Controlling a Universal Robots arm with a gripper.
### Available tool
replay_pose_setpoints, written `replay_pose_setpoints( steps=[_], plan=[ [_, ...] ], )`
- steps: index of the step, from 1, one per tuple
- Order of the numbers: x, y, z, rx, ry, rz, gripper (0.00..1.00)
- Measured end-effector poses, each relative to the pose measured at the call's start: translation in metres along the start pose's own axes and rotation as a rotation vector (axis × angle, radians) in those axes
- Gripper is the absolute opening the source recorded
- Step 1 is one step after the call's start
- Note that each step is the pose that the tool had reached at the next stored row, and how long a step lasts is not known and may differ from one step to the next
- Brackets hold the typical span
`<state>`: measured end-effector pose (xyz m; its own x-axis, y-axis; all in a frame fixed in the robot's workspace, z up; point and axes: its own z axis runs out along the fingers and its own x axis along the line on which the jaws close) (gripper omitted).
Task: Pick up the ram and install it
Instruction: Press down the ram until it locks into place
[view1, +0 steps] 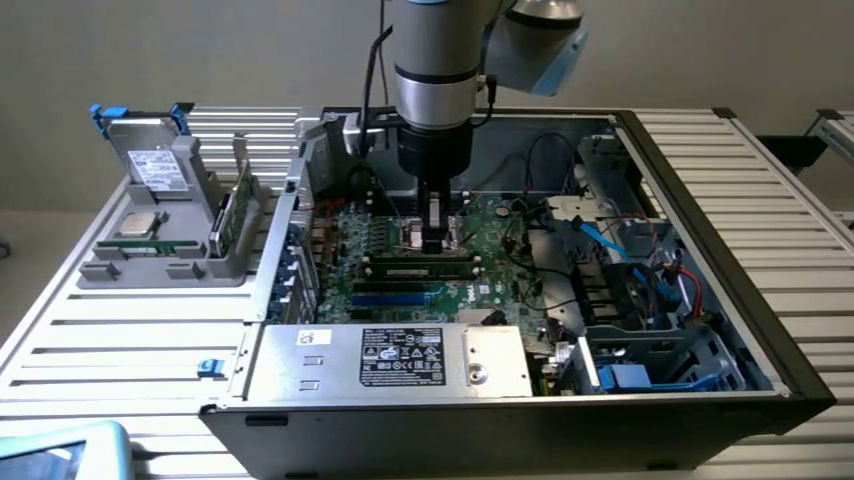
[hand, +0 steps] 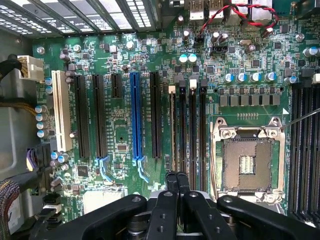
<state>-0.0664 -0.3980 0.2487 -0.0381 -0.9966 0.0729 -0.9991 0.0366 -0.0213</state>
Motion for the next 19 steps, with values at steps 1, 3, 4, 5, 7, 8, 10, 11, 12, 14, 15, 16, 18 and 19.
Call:
replay_pose_setpoints(
  steps=[1,3,4,5,7,8,10,11,12,14,15,16,18,19],
  plan=[
    [0.0000,0.0000,0.0000,0.0000,0.0000,0.000,0.11],
    [0.0000,0.0000,0.0000,0.0000,0.0000,0.000,0.11],
    [0.0000,0.0000,0.0000,0.0000,0.0000,0.000,0.11],
    [0.0000,0.0000,0.0000,0.0000,0.0000,0.000,0.11],
    [0.0000,0.0000,0.0000,0.0009,-0.0008,0.004,0.11],
    [0.0000,0.0000,0.0001,0.0007,-0.0008,0.014,0.11],
    [0.0000,0.0001,0.0000,-0.0014,0.0000,0.042,0.11],
    [0.0000,0.0000,0.0000,-0.0025,0.0003,0.057,0.11],
    [0.0000,0.0000,0.0000,-0.0035,0.0006,0.072,0.11],
    [0.0000,0.0000,0.0000,-0.0058,0.0013,0.103,0.11],
    [0.0000,0.0000,0.0000,-0.0069,0.0017,0.118,0.11],
    [0.0000,0.0000,0.0000,-0.0081,0.0020,0.134,0.11],
    [0.0000,0.0000,0.0001,-0.0103,0.0026,0.165,0.11],
    [0.0000,0.0000,0.0001,-0.0114,0.0030,0.180,0.11]
  ],
)
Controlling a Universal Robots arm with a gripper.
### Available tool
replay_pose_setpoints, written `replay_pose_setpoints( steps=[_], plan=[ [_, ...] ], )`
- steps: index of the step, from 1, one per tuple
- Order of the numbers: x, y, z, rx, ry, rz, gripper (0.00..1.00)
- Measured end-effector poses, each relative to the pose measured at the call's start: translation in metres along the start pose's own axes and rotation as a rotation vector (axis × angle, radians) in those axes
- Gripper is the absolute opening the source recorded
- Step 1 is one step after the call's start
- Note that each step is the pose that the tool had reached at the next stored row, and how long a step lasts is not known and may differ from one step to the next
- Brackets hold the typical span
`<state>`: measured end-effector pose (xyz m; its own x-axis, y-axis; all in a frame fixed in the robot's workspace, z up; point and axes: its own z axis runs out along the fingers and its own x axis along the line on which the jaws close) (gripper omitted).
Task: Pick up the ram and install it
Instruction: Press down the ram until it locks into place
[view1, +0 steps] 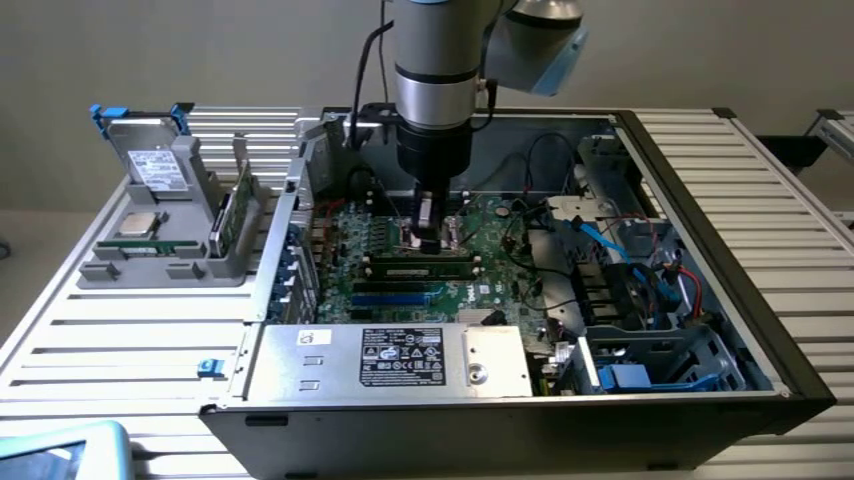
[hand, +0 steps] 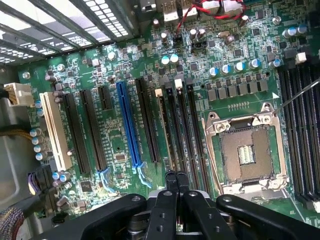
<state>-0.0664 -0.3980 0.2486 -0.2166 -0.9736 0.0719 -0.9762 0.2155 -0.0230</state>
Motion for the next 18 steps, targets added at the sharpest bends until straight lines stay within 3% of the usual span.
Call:
replay_pose_setpoints(
  steps=[18],
  plan=[
    [0.0000,0.0000,0.0000,-0.0191,0.0061,0.265,0.11]
  ],
)
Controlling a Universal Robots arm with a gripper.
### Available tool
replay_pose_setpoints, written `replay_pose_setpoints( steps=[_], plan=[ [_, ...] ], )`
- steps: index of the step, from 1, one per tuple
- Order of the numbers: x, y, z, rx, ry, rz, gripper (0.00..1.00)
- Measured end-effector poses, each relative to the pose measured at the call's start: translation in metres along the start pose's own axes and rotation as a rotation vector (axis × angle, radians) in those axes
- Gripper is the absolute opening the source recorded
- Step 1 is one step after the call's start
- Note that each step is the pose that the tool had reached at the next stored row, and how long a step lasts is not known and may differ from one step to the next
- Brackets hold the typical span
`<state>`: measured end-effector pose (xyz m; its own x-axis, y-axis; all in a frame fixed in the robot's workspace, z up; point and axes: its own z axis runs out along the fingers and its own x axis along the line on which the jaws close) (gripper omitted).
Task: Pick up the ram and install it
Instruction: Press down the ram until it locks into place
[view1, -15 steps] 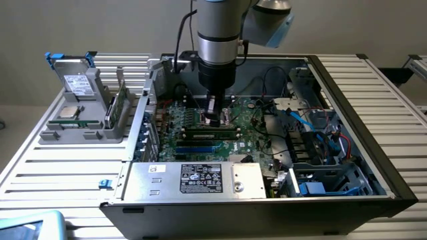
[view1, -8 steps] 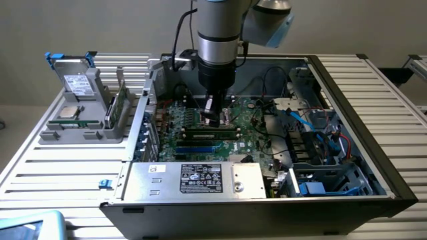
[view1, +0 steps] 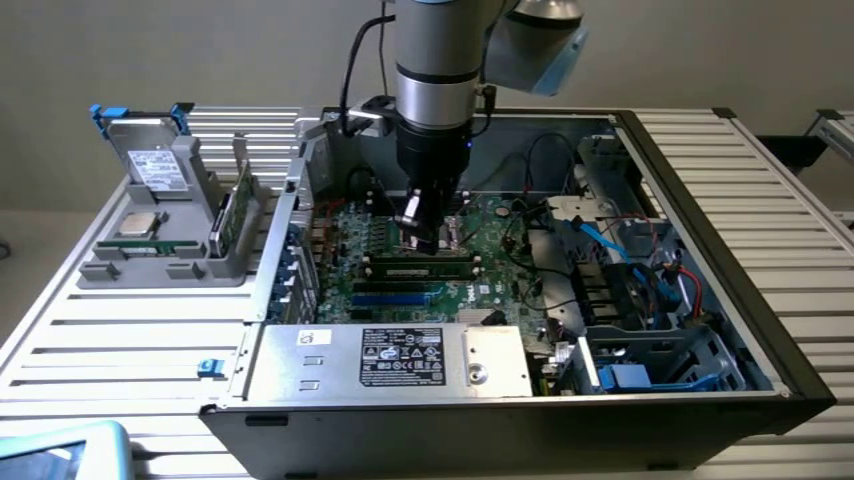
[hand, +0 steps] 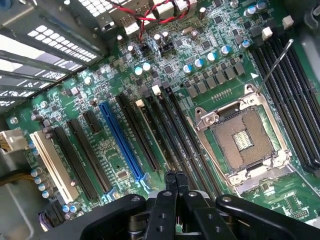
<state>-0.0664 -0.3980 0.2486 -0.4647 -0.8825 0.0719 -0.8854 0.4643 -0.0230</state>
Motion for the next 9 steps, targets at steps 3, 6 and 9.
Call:
replay_pose_setpoints(
  steps=[3,6,9],
  plan=[
    [0.0000,0.0000,0.0000,-0.0033,0.0010,0.045,0.11],
    [0.0000,0.0000,0.0000,-0.0067,0.0021,0.093,0.11],
    [0.0000,0.0000,0.0000,-0.0101,0.0032,0.139,0.11]
  ],
)
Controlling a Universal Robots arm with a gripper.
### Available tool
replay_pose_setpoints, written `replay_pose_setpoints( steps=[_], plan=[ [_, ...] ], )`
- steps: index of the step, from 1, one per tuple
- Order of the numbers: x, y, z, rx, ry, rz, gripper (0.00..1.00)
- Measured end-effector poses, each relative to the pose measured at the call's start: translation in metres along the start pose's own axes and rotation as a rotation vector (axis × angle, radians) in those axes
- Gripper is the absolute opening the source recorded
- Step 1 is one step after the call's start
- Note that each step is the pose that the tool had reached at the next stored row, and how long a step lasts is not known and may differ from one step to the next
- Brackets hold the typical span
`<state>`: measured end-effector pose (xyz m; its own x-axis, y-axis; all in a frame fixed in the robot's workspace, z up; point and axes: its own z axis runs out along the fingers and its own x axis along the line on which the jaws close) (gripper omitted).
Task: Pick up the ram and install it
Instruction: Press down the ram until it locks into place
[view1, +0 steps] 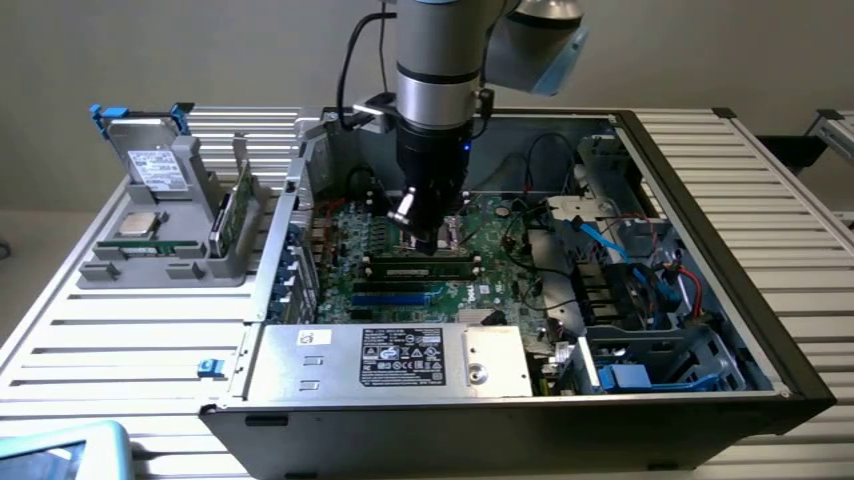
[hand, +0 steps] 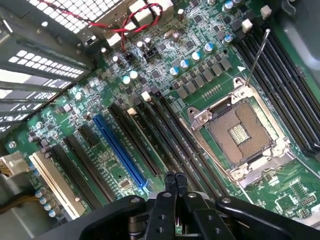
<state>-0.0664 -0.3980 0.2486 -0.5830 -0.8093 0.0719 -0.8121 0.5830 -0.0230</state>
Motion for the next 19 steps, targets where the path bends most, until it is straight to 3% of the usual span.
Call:
replay_pose_setpoints(
  steps=[19],
  plan=[
    [0.0000,0.0000,0.0000,-0.0201,0.0066,0.284,0.11]
  ],
)
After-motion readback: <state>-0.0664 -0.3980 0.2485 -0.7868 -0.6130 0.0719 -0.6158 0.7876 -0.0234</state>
